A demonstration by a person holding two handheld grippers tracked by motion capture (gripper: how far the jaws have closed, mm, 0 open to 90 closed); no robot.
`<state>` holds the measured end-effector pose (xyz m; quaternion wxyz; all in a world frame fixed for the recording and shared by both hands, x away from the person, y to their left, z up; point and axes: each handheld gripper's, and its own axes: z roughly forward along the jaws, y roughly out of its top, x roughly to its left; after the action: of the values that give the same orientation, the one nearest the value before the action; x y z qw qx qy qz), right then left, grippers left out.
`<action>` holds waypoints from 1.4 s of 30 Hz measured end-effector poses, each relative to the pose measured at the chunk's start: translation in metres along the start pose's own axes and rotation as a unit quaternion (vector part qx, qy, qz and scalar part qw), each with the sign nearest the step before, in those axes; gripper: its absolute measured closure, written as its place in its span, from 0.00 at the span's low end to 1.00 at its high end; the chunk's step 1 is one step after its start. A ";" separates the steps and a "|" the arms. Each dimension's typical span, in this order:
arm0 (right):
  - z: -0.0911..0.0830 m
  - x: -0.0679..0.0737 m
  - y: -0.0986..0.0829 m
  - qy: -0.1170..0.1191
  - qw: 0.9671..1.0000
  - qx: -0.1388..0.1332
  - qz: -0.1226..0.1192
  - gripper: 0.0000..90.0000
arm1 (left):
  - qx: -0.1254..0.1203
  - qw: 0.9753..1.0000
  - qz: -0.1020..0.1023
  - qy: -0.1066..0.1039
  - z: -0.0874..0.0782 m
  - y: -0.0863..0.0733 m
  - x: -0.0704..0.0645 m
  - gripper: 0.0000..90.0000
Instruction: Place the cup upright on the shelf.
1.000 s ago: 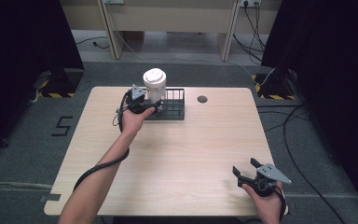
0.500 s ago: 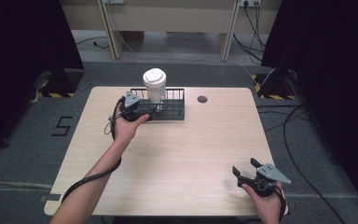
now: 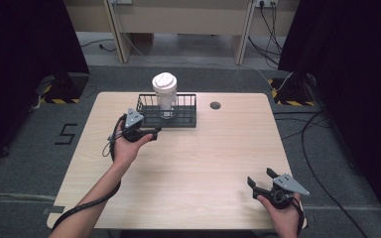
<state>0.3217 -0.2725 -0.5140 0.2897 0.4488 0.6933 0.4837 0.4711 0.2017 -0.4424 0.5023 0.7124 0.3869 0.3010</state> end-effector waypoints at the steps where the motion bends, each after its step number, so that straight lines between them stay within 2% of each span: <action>1: 0.000 0.000 0.000 0.000 1.000 0.000 -0.001 0.19 | 0.000 1.000 0.002 0.000 -0.003 -0.002 0.000 0.16; 8: 0.000 0.000 0.000 0.000 1.000 0.002 -0.001 0.19 | -0.003 1.000 0.006 -0.004 -0.023 -0.014 -0.006 0.16; 15: 0.001 0.001 0.000 0.000 1.000 0.003 0.000 0.19 | 0.007 1.000 0.004 -0.007 -0.046 -0.040 -0.016 0.16; 24: 0.000 0.001 0.000 -0.002 1.000 0.003 -0.002 0.19 | 0.014 1.000 0.008 -0.012 -0.068 -0.065 -0.026 0.16; 34: 0.001 0.001 0.000 -0.003 1.000 0.003 -0.001 0.19 | 0.026 0.999 0.011 -0.014 -0.086 -0.085 -0.031 0.16; 42: 0.001 0.001 0.000 -0.004 1.000 0.004 -0.002 0.19 | 0.027 0.999 -0.003 -0.019 -0.099 -0.100 -0.035 0.16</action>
<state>0.3222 -0.2712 -0.5141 0.2916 0.4504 0.6949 0.4788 0.3471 0.2388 -0.5080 0.4910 0.7300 0.3873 0.2758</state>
